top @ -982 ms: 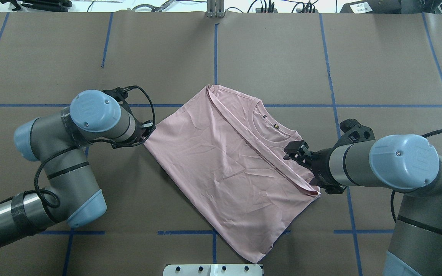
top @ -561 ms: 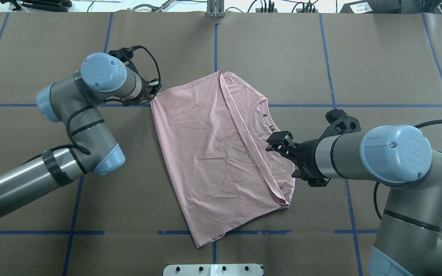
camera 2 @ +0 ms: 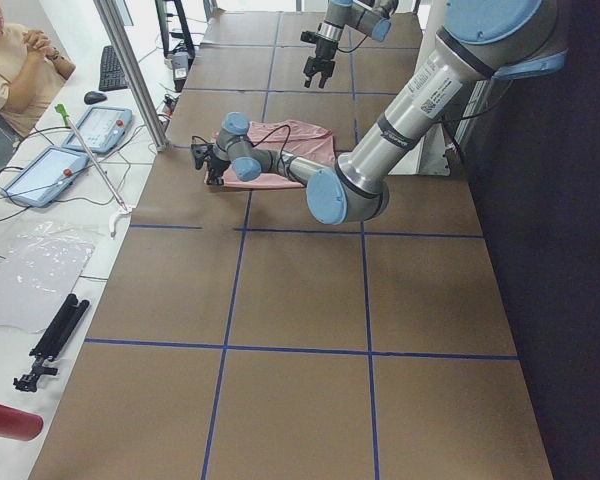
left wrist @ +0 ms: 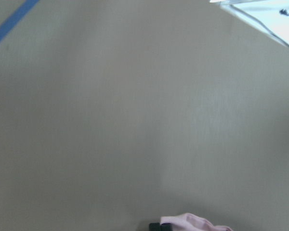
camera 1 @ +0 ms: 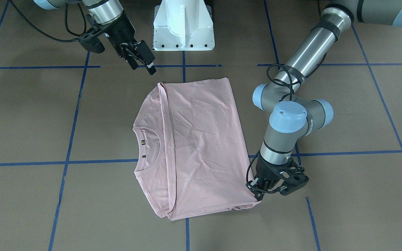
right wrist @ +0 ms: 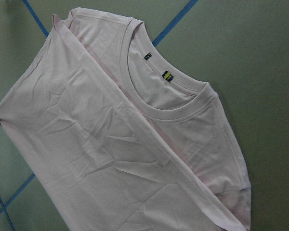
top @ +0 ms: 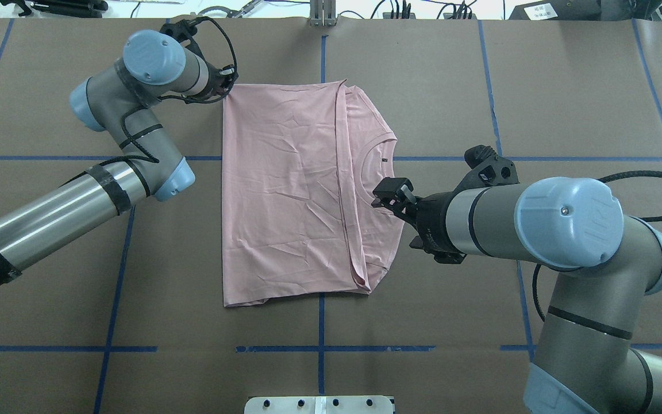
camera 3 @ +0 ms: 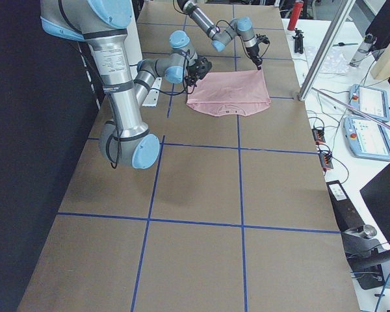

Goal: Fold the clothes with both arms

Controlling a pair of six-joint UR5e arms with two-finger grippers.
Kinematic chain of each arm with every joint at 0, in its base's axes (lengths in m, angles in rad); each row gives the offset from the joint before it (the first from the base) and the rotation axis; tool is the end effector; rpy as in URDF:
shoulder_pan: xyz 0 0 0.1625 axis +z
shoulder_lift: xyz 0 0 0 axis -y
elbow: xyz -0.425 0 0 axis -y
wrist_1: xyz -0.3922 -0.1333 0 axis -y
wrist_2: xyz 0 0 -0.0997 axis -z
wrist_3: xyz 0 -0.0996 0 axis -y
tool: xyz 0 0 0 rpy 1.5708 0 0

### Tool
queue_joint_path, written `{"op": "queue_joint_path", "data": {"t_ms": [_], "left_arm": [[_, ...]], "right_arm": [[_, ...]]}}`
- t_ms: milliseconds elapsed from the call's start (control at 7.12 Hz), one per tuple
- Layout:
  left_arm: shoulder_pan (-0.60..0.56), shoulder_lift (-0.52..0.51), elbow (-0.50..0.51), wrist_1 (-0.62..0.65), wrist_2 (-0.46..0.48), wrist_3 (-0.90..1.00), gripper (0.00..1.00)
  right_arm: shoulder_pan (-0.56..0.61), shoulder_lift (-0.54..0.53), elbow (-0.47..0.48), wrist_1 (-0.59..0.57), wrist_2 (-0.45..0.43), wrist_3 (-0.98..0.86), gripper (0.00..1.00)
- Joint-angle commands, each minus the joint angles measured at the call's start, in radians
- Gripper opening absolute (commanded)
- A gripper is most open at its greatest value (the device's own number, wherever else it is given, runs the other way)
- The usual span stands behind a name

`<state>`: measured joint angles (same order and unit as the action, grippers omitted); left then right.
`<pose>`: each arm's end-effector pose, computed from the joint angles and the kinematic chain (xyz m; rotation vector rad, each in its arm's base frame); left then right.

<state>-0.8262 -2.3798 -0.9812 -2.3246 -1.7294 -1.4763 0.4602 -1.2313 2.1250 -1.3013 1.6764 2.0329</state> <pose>0.4745 -0.6884 0.3434 0.3056 0.9500 -0.5941 -0.4093 -0.3400 0.2053 -0.0971 -1.1942 0.7518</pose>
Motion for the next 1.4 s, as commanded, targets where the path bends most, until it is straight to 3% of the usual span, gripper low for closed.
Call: {"op": "queue_joint_path", "data": {"t_ms": [0,140,281,421,561,842,1263], "left_arm": [[-0.018,0.007,-0.04,-0.006,-0.008,0.025,0.32],[-0.014,0.061,-0.144,-0.013,-0.012,0.011,0.44],[-0.013,0.106,-0.228,-0.01,-0.047,-0.055,0.44],[-0.013,0.112,-0.253,-0.004,-0.079,-0.059,0.44],[-0.011,0.113,-0.257,-0.004,-0.081,-0.061,0.44],[-0.001,0.111,-0.258,-0.001,-0.081,-0.074,0.44],[0.007,0.113,-0.264,-0.001,-0.081,-0.076,0.44]], "right_arm": [[-0.005,0.028,-0.034,0.002,-0.007,0.003,1.0],[-0.005,0.059,-0.077,0.002,-0.009,0.007,1.0],[-0.027,0.068,-0.124,0.0,-0.032,0.012,1.0],[-0.05,0.128,-0.222,-0.001,-0.064,0.02,0.99],[-0.069,0.203,-0.338,-0.003,-0.099,0.035,0.9],[-0.11,0.211,-0.426,0.0,-0.107,0.056,0.85],[-0.121,0.199,-0.424,-0.013,-0.118,0.061,0.85]]}}
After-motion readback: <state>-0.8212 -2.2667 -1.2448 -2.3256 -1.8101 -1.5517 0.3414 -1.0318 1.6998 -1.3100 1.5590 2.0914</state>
